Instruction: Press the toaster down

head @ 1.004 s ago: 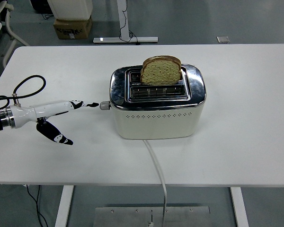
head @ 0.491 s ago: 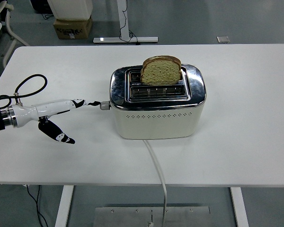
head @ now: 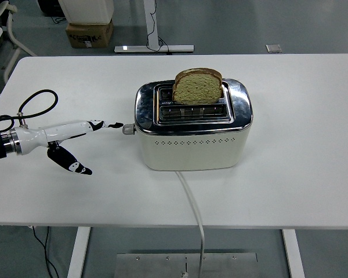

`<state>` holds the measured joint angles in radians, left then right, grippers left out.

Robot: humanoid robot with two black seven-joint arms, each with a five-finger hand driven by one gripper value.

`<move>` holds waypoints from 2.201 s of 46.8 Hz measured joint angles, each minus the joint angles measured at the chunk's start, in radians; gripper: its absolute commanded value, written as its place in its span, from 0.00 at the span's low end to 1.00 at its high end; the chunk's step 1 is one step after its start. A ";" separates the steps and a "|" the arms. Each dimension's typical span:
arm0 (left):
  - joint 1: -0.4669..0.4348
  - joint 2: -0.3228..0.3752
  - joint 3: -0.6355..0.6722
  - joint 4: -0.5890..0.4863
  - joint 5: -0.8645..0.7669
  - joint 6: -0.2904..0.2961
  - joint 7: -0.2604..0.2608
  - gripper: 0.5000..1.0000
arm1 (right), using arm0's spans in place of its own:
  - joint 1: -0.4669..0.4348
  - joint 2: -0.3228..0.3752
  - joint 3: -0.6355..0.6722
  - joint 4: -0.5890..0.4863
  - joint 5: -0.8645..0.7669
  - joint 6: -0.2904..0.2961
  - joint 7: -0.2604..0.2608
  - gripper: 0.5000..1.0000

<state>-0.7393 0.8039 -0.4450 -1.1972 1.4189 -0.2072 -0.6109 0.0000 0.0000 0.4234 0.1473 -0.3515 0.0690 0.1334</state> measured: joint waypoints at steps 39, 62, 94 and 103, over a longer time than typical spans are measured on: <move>0.013 -0.058 0.001 0.038 0.012 0.000 0.000 1.00 | 0.000 0.000 0.000 0.000 0.000 0.000 0.000 1.00; 0.035 -0.061 0.003 0.038 0.020 -0.001 0.000 1.00 | 0.000 0.000 0.000 0.000 0.000 0.000 0.000 1.00; 0.068 -0.106 0.002 0.096 0.014 0.000 0.000 1.00 | 0.000 0.000 0.000 0.000 0.000 0.000 0.000 1.00; 0.077 -0.106 0.003 0.098 0.011 0.000 0.000 1.00 | 0.000 0.000 0.000 0.000 0.000 0.000 0.000 1.00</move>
<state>-0.6626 0.6981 -0.4418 -1.0991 1.4304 -0.2070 -0.6108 0.0001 0.0000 0.4234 0.1473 -0.3515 0.0690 0.1335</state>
